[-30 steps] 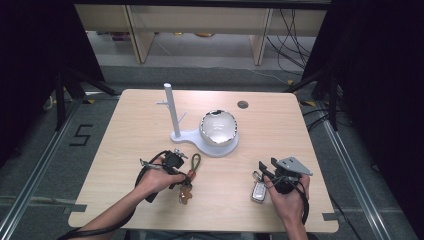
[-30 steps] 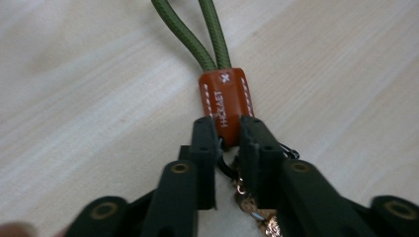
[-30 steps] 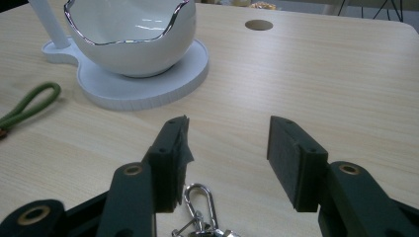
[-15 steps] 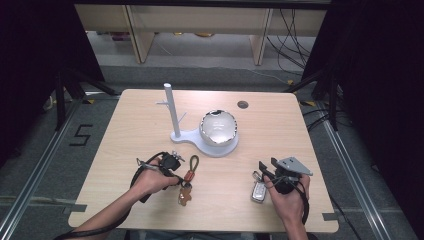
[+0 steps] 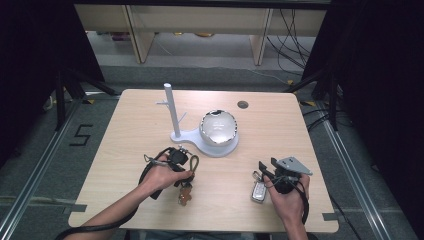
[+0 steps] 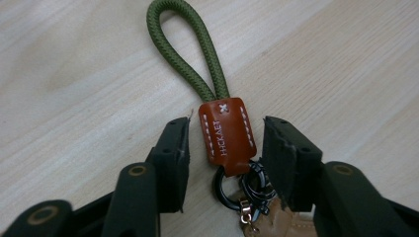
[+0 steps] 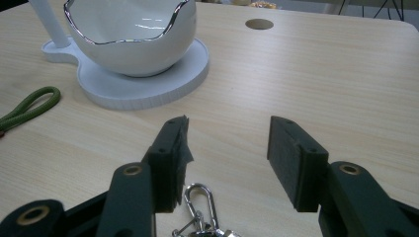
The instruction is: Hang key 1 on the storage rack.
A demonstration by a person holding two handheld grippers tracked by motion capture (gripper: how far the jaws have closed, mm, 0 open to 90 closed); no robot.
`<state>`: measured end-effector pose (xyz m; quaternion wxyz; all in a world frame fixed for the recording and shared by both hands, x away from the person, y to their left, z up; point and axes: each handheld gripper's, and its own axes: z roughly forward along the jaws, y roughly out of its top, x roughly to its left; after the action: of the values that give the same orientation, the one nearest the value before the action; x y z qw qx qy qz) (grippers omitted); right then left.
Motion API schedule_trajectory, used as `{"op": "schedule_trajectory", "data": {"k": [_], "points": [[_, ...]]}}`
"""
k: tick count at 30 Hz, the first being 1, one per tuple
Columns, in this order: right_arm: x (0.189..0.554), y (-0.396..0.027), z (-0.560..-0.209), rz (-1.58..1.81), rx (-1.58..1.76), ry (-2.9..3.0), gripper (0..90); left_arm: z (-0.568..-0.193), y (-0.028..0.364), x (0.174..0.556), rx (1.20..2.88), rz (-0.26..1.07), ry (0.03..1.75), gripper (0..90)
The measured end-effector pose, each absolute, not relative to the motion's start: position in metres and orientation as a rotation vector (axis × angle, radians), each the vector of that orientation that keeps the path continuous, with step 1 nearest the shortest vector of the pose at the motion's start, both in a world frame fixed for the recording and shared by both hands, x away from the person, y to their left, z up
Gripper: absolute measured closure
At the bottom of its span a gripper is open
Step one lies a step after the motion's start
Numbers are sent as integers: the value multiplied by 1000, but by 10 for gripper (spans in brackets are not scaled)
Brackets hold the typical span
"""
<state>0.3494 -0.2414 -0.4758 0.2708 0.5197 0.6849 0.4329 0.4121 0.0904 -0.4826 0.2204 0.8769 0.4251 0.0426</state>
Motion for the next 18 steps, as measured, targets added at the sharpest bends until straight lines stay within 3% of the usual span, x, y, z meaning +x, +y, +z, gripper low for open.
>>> {"op": "schedule_trajectory", "data": {"k": [12,15,18], "points": [[349,-241,-475,1163,1417,1844,506,-485,83,411,2505,191,1151,557],[349,-241,-476,1164,1412,1845,505,-483,84,409,2564,193,1111,642],[350,-246,-475,1135,1371,1866,504,-482,86,410,2603,185,1079,653]]}}
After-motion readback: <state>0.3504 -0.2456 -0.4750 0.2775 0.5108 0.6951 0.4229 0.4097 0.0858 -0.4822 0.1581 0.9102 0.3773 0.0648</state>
